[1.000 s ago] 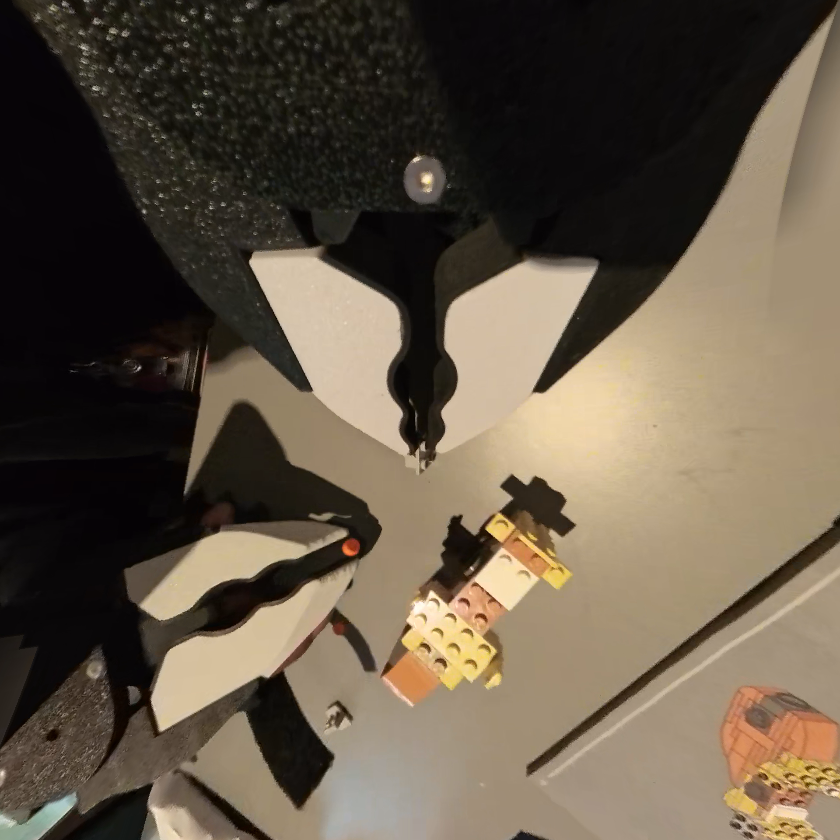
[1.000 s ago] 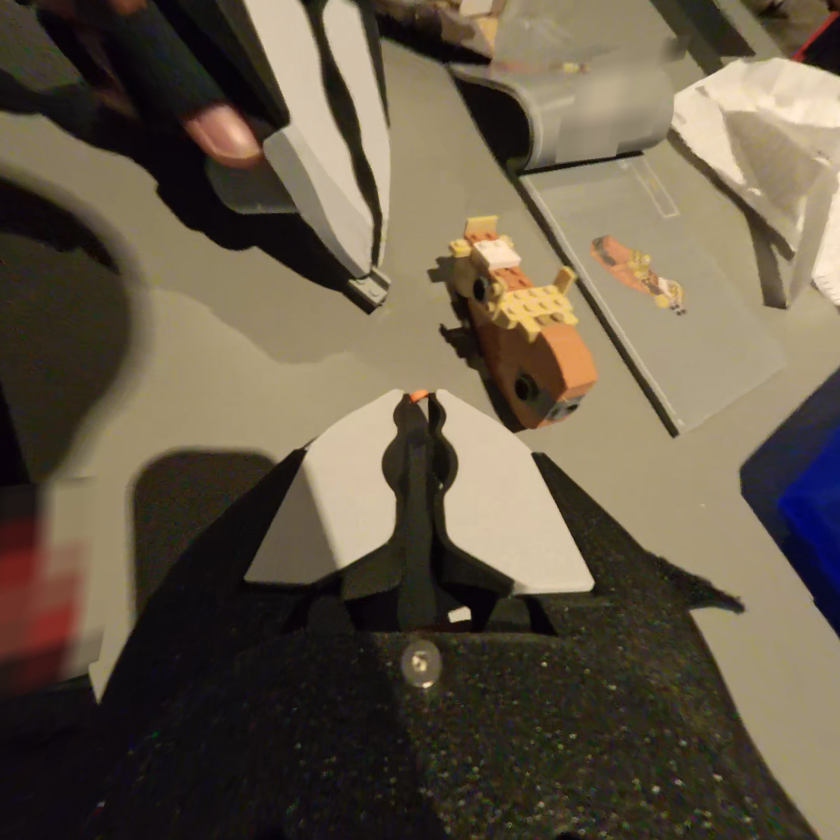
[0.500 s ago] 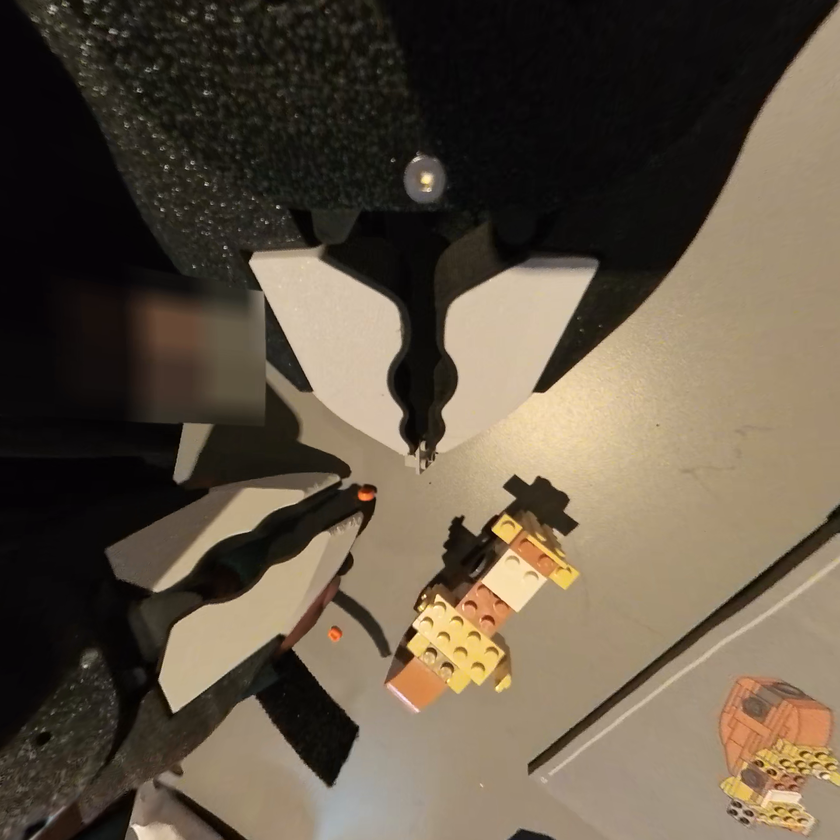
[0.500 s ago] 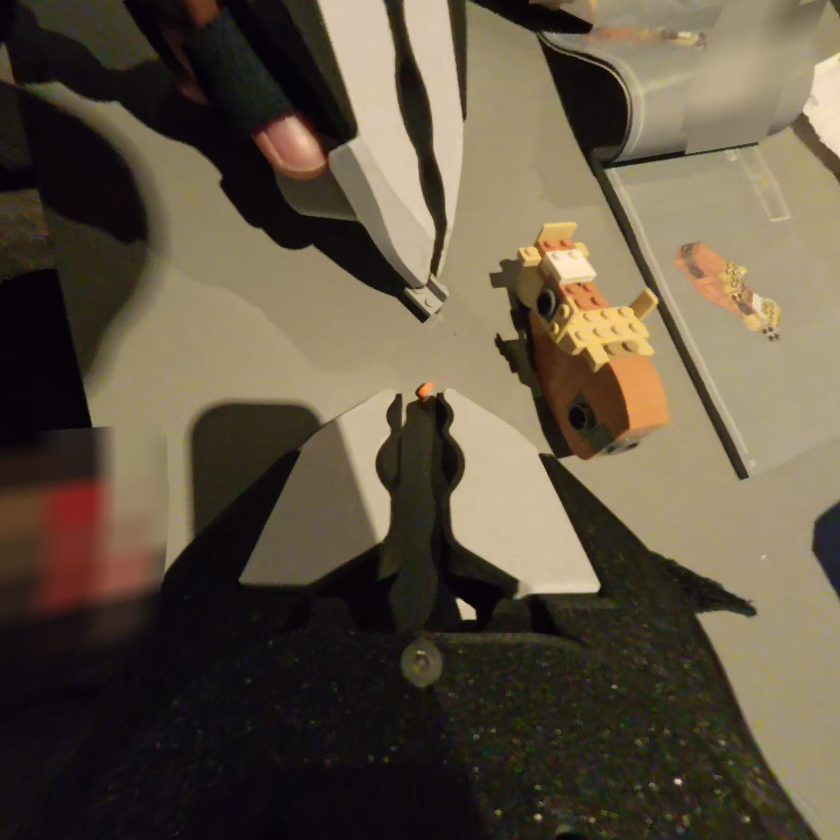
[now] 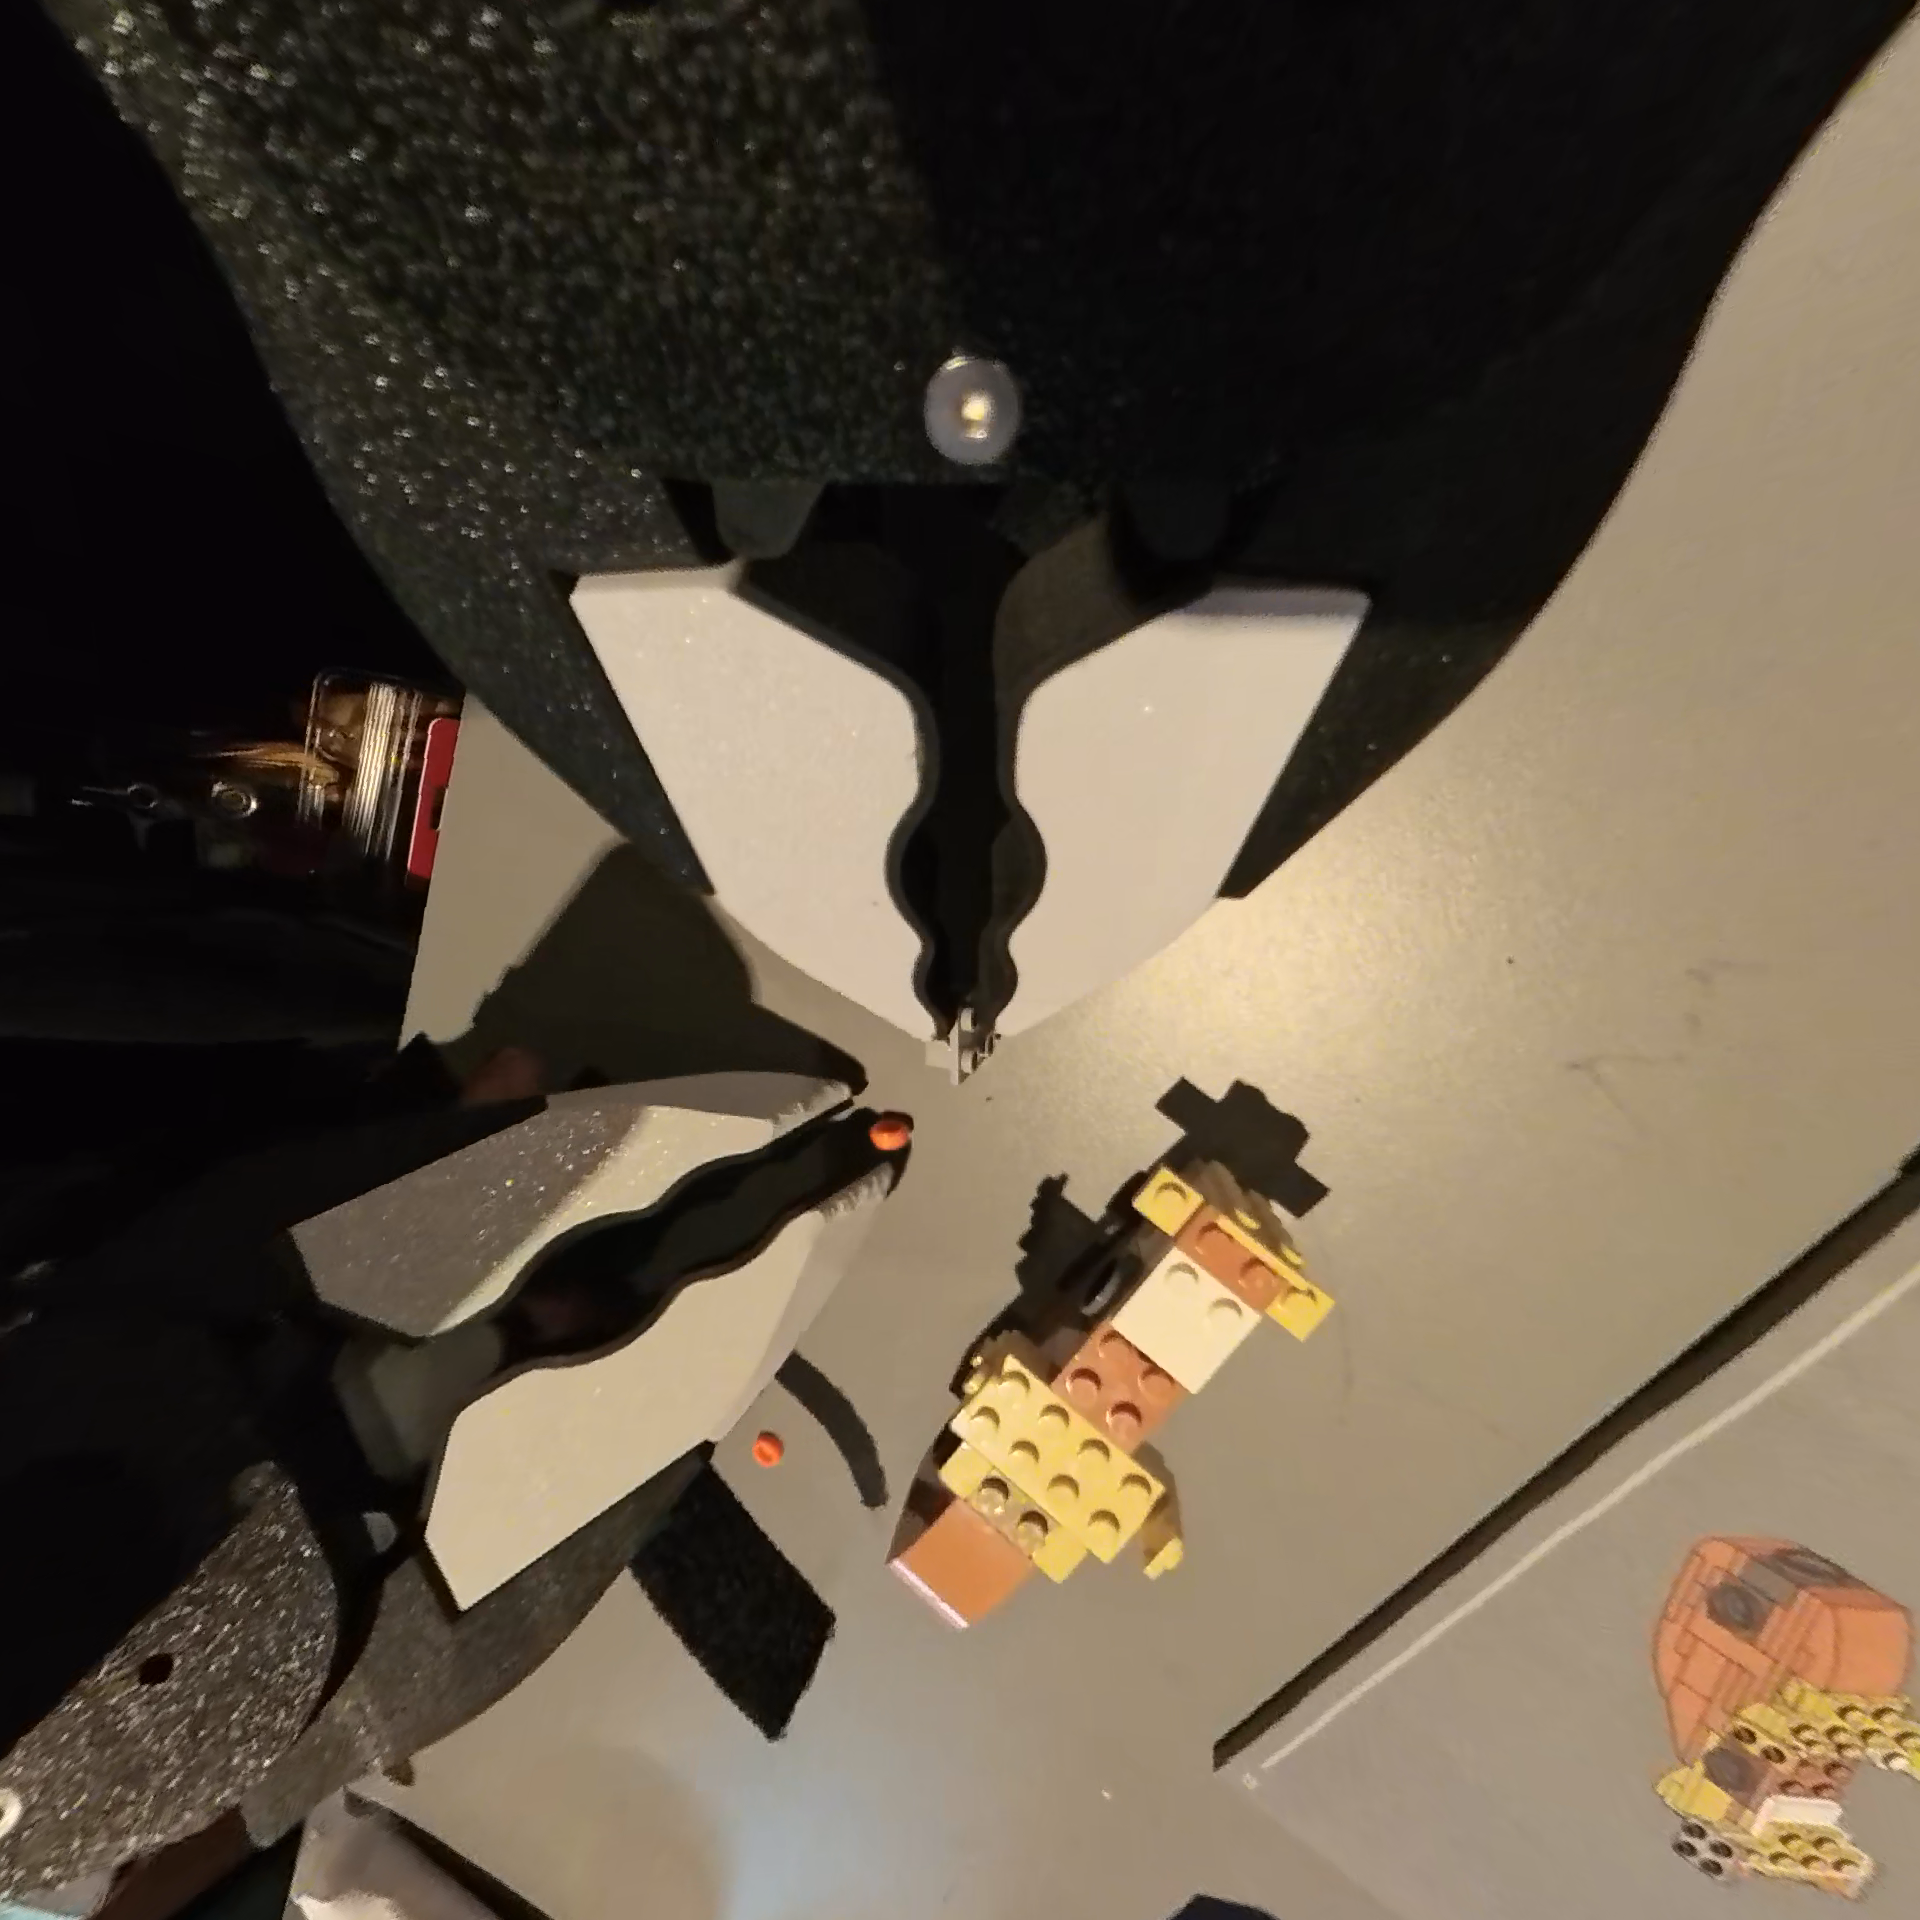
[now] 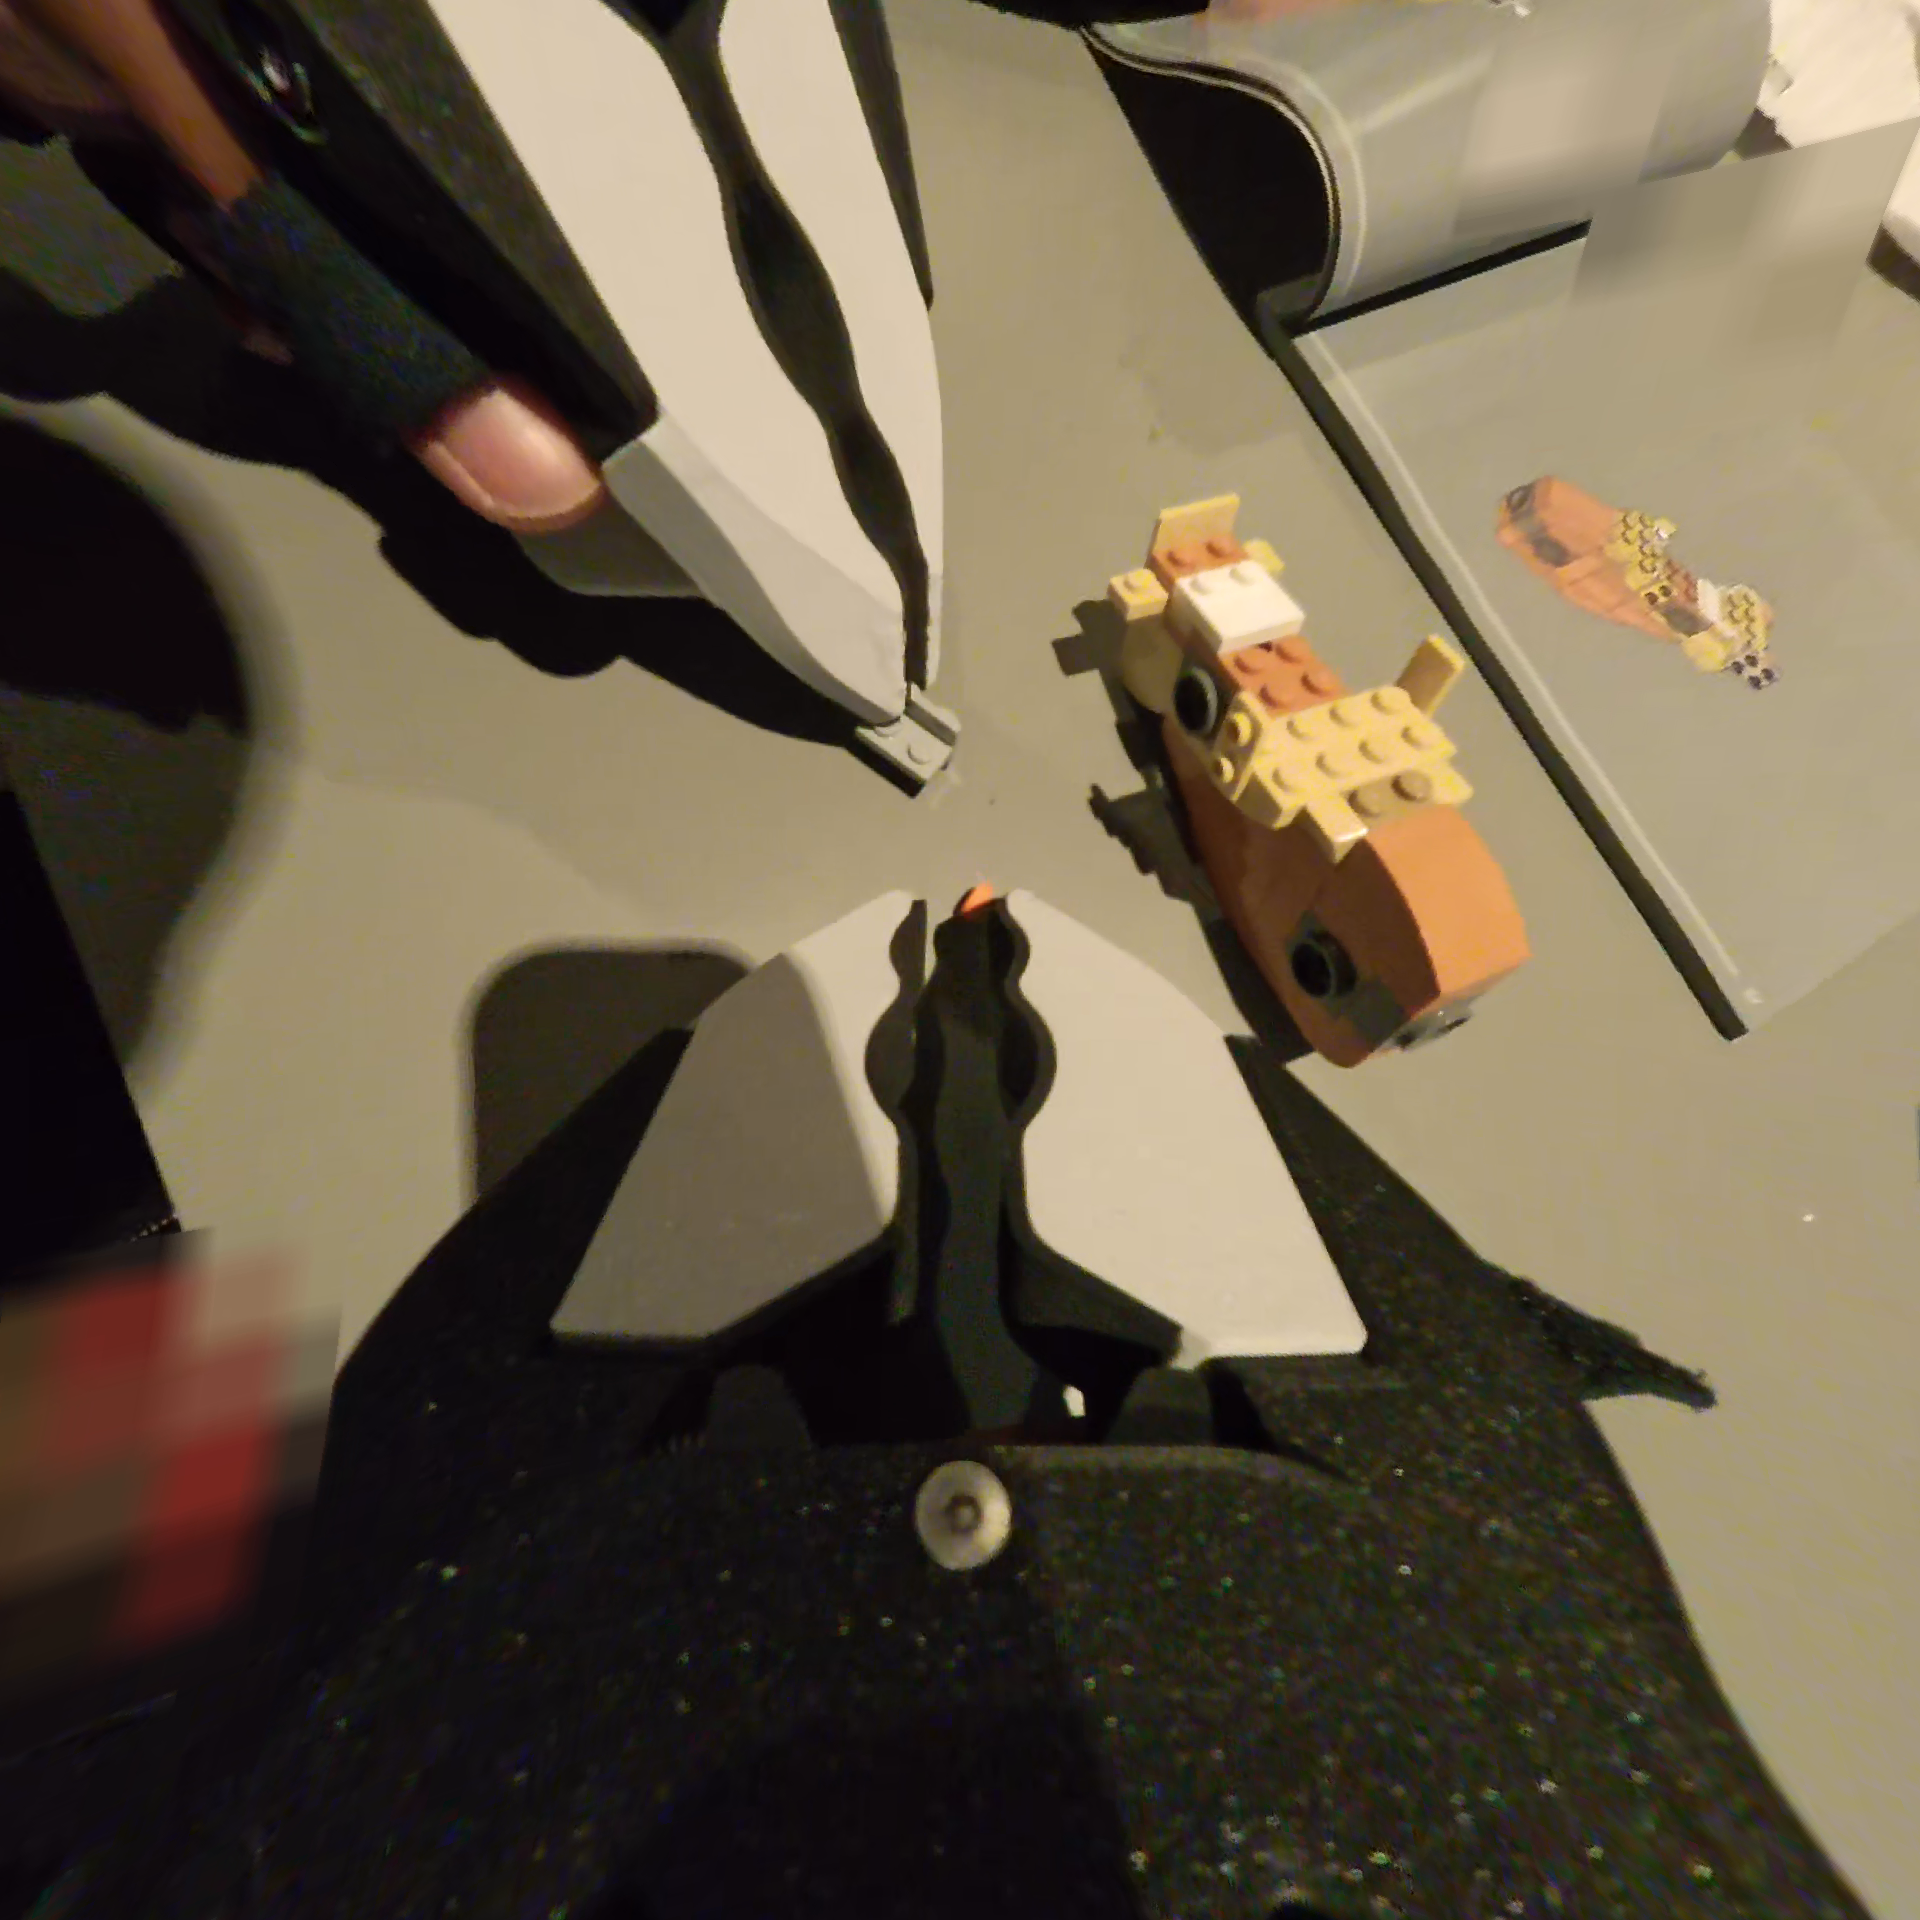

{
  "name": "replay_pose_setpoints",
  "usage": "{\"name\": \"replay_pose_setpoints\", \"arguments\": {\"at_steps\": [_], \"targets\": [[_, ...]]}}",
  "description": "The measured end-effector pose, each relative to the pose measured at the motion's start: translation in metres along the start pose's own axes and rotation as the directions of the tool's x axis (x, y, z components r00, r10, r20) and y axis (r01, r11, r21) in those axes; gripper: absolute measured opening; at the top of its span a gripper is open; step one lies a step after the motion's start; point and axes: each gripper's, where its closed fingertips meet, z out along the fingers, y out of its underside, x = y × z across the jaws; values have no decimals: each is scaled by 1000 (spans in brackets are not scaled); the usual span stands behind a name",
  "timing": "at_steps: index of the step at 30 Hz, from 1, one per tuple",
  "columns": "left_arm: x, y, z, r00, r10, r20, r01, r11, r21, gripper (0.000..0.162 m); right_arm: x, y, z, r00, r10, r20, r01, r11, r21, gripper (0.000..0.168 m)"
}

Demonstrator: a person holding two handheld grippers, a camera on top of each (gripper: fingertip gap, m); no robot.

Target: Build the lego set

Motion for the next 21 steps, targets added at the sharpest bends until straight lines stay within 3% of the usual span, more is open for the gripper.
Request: {"name": "replay_pose_setpoints", "arguments": {"at_steps": [13, 21], "targets": [[0, -3, -4, 1000, -11, -14, 12, 999, 40, 4, -15, -3, 3, 994, -62, 85, 64, 998, -16, 11], [1, -4, -6, 1000, -13, -24, 14, 998, 54, 4, -8, 4, -3, 997, 32, 64, -31, 999, -25, 13]]}}
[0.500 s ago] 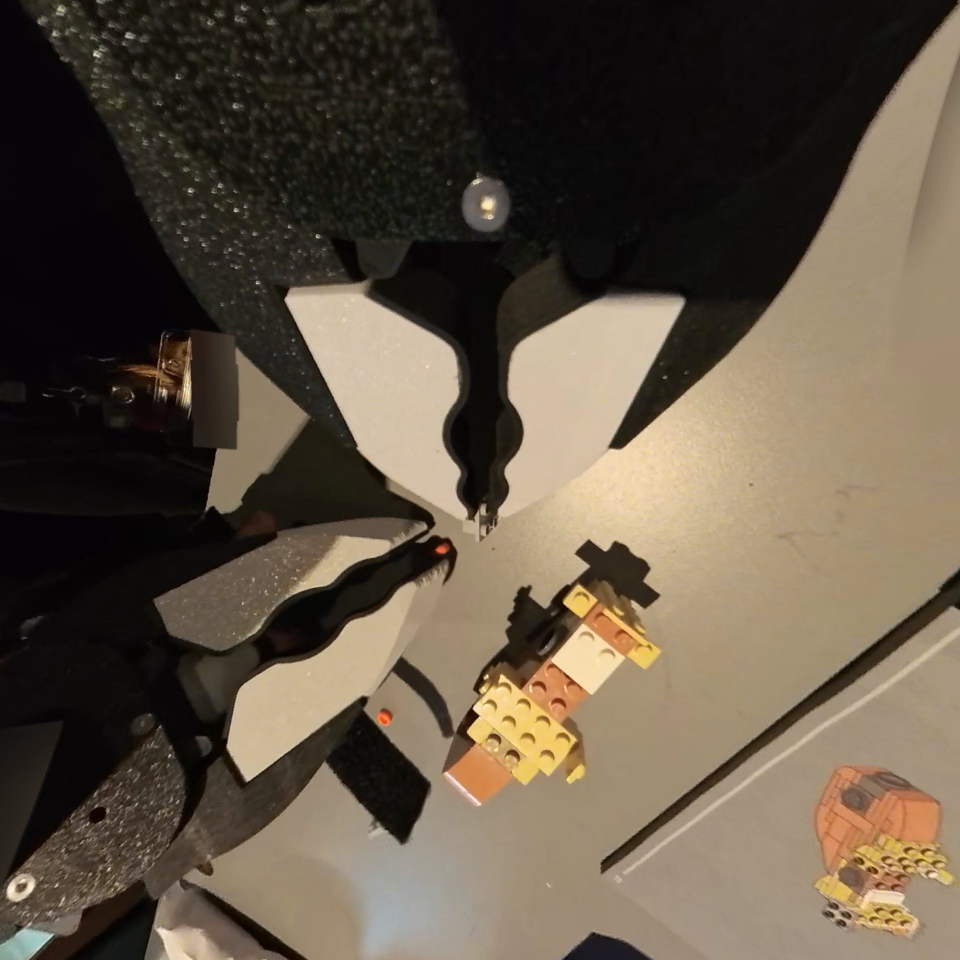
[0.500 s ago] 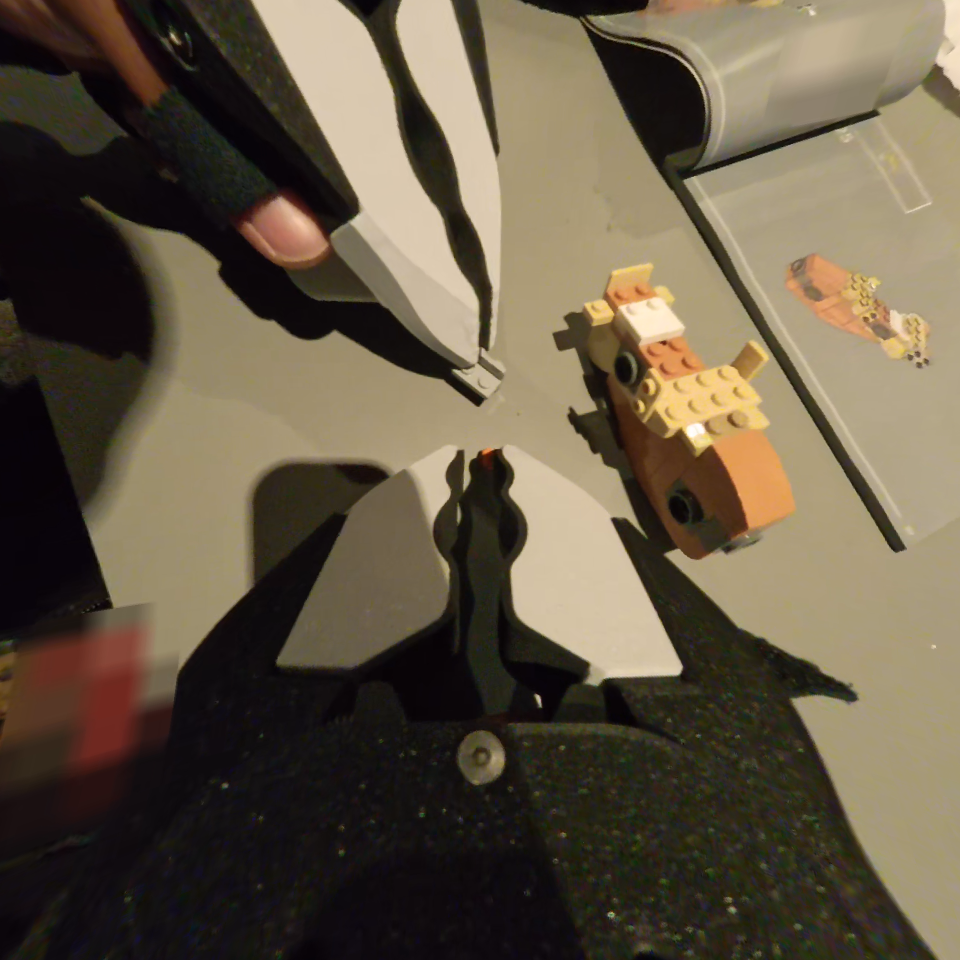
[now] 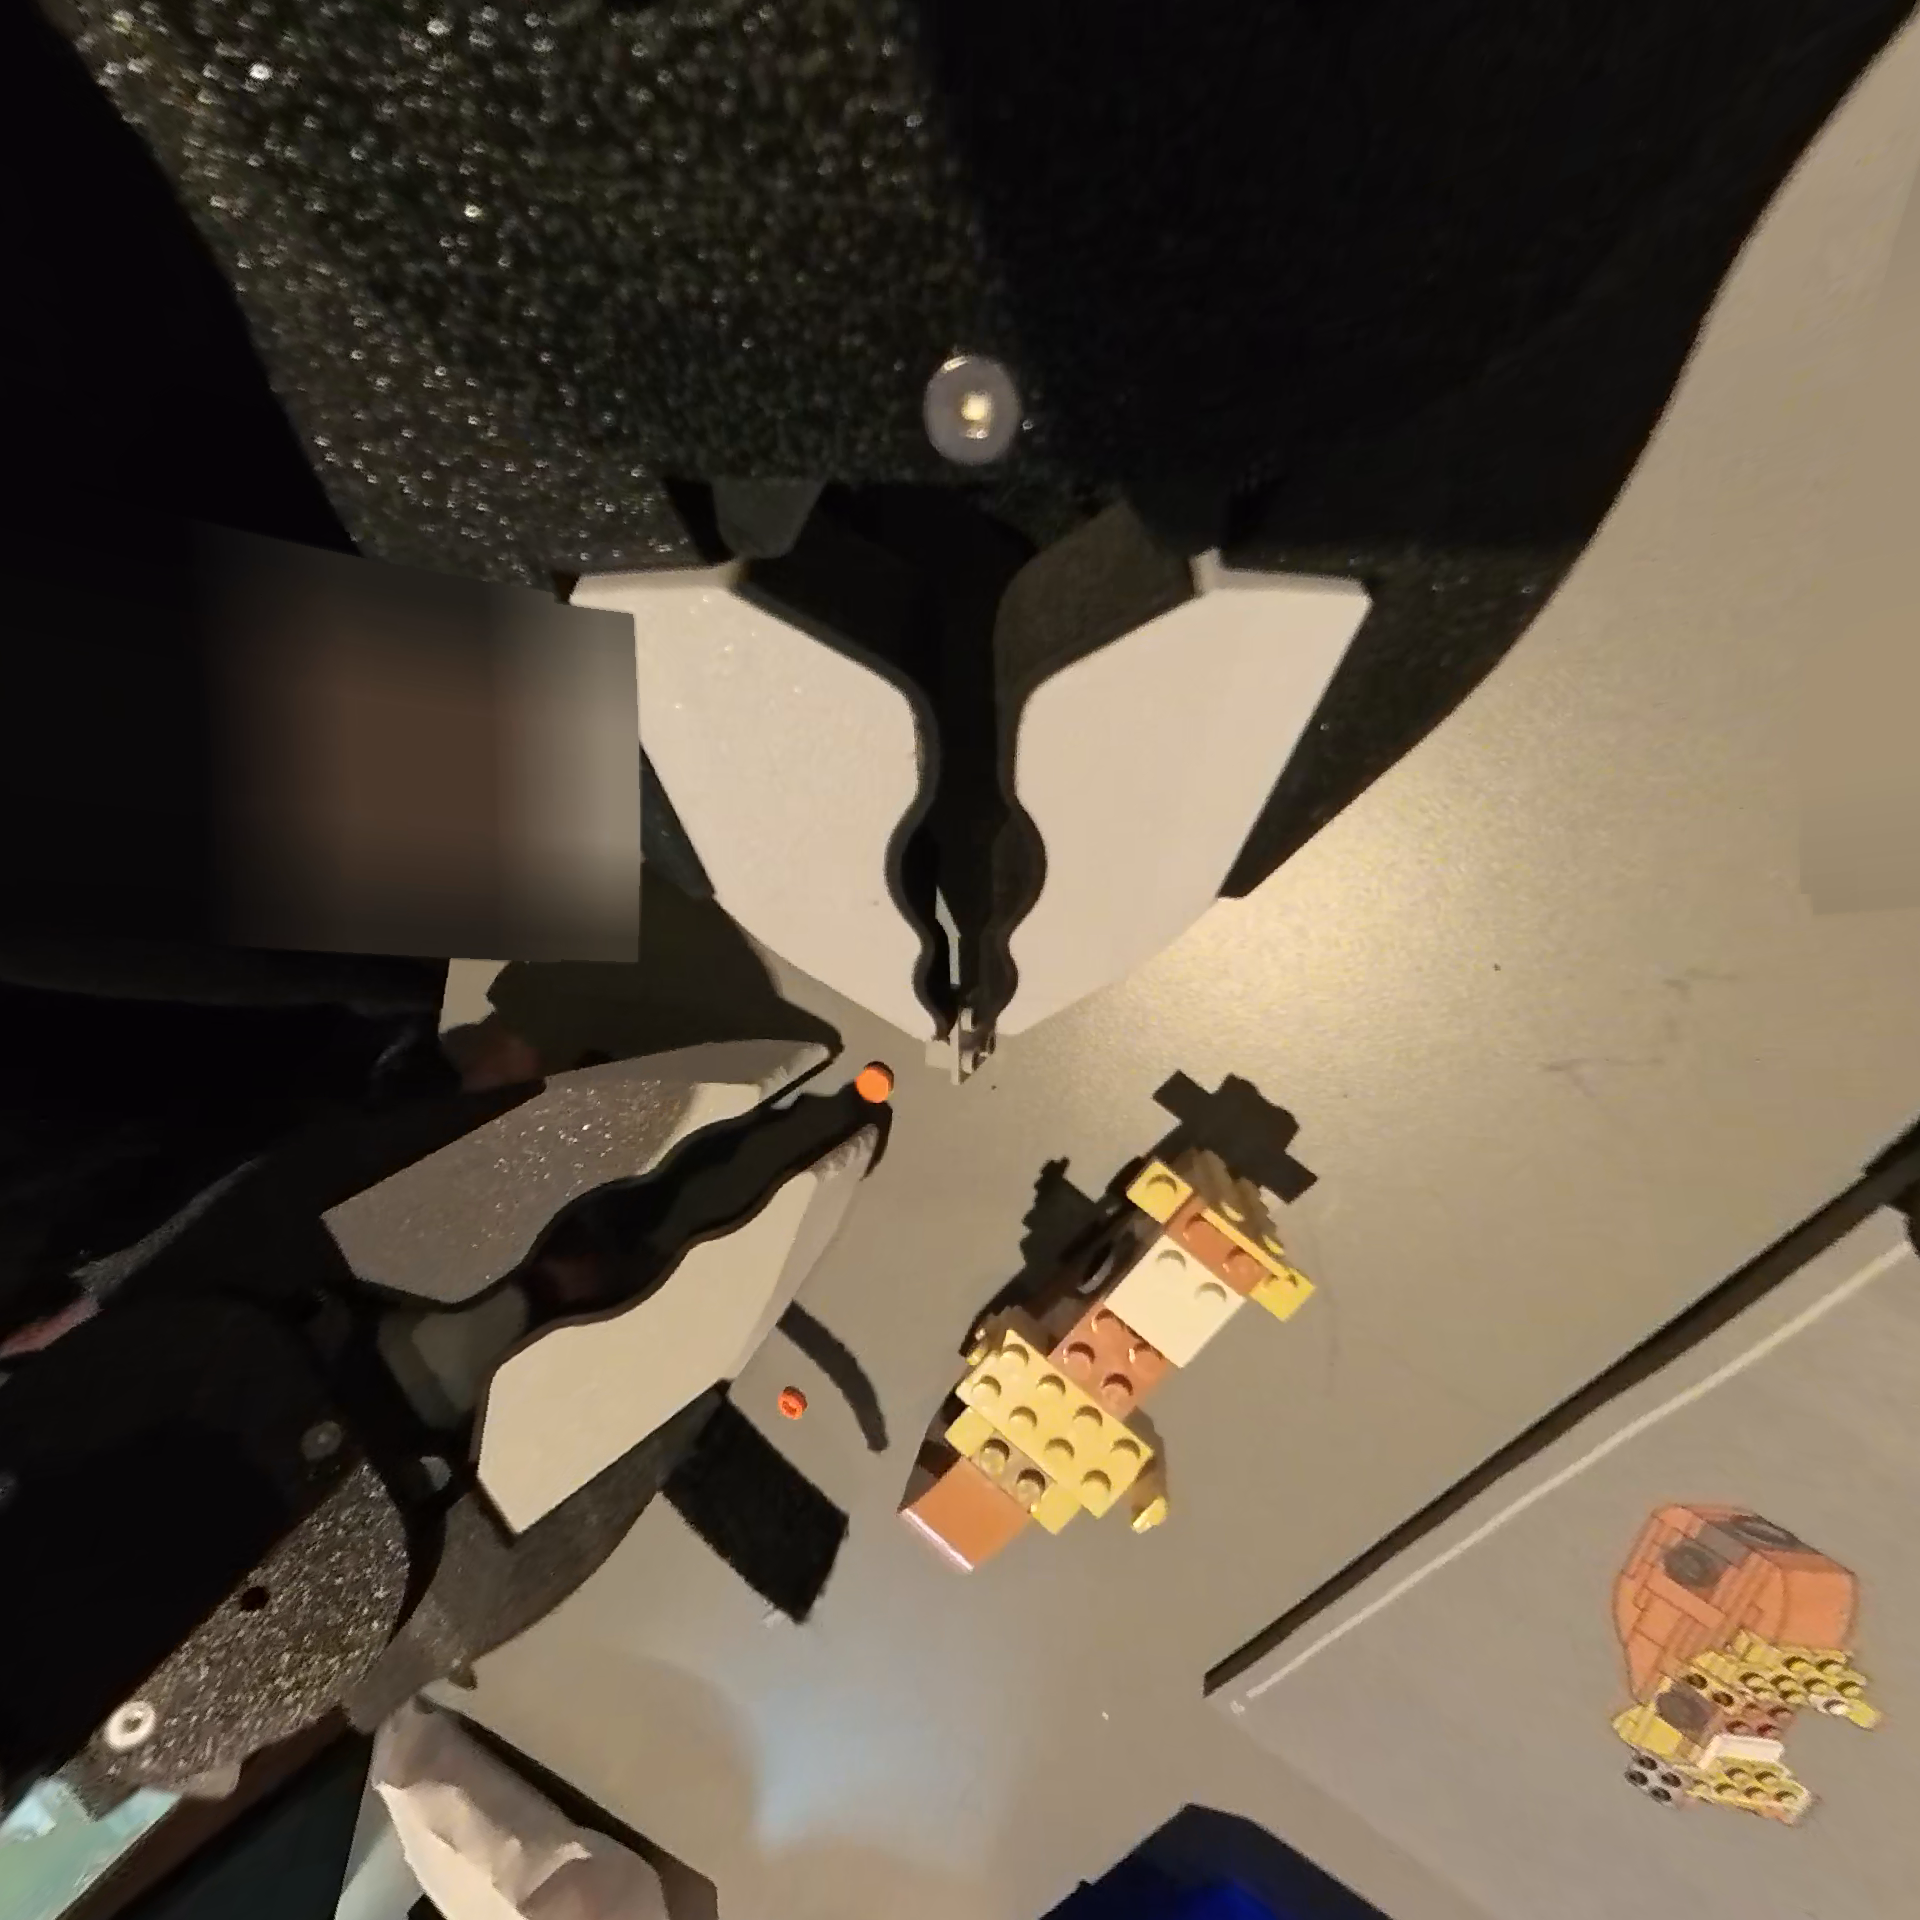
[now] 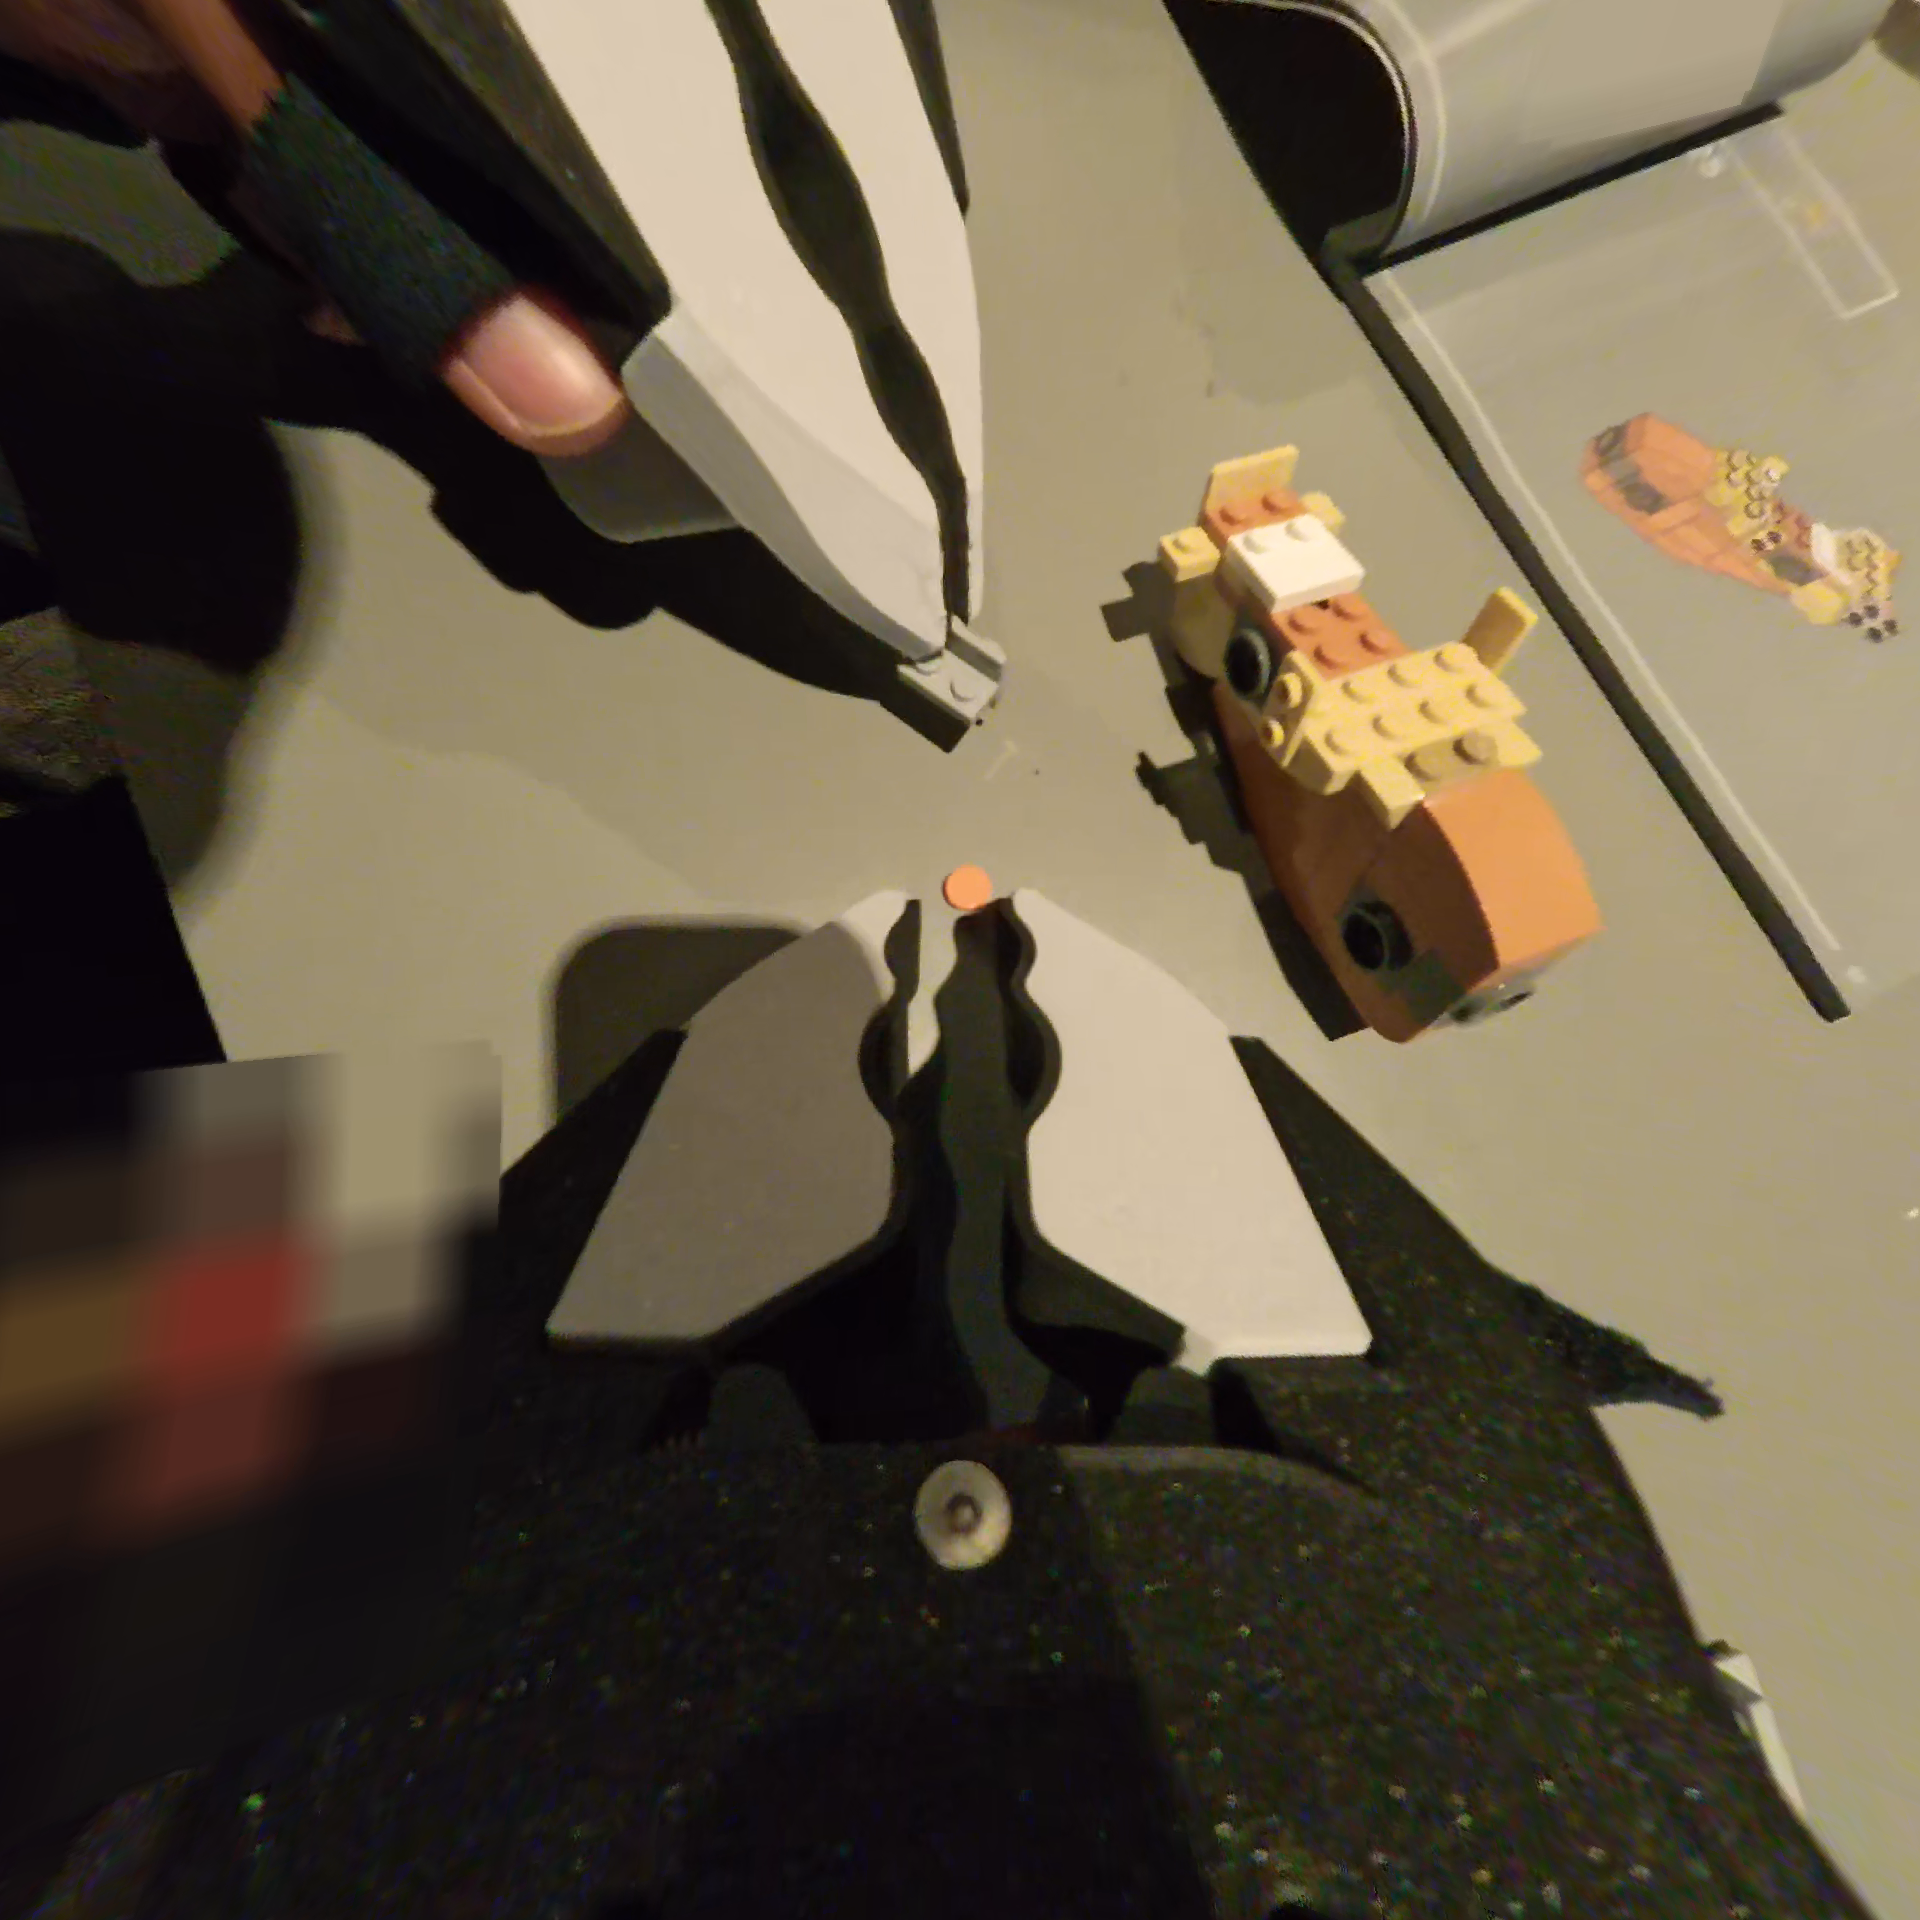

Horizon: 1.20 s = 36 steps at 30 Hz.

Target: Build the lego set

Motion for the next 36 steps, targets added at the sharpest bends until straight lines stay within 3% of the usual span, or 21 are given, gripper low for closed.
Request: {"name": "replay_pose_setpoints", "arguments": {"at_steps": [23, 36], "targets": [[3, 4, 9, 999, -17, 47, 20, 998, -54, 5, 0, -4, 5, 1000, -3, -3, 3, 1000, 8, 6], [8, 9, 5, 996, -38, 84, 43, 998, -51, 17, -2, -4, 3, 1000, 3, 27, -4, 1000, 26, 0]]}}
